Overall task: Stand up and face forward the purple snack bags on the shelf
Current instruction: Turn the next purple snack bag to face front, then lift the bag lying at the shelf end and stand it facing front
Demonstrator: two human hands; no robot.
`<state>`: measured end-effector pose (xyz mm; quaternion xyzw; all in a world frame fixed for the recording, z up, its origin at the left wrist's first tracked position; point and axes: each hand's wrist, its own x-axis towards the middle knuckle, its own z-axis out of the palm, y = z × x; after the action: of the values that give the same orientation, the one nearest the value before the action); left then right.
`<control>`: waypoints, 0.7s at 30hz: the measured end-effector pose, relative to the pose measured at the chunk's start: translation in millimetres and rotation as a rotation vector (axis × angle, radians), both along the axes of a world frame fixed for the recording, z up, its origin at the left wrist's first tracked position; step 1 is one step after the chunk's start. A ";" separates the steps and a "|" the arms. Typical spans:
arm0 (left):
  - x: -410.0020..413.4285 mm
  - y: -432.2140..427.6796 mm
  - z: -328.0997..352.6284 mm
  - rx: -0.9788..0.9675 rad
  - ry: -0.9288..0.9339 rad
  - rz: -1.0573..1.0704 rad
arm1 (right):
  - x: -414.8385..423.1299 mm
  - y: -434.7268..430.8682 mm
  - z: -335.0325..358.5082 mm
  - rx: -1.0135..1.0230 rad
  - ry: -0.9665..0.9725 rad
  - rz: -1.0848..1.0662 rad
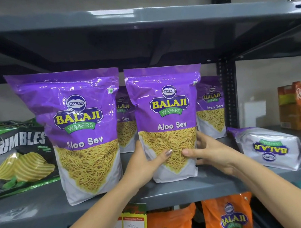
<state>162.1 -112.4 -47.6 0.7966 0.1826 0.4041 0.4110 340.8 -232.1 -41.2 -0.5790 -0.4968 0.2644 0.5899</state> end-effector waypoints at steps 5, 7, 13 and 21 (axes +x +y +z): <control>-13.4 -13.1 -0.7 0.032 -0.012 0.033 | -12.4 -10.9 -0.3 -0.013 -0.018 -0.015; -15.9 -18.1 -0.6 0.029 -0.014 0.028 | -14.8 -13.1 -0.6 -0.011 -0.027 -0.016; -12.9 -36.2 -9.3 0.066 -0.063 0.235 | -18.6 -19.3 4.3 -0.036 -0.052 -0.015; 27.4 -112.9 -7.7 0.574 -0.301 -0.153 | 64.1 -98.2 72.4 0.109 -0.478 -0.930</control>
<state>189.5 -225.3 -55.3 0.8227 -0.0618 0.5199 0.2214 404.9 -330.2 31.2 -0.7509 -0.3209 -0.1912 0.5447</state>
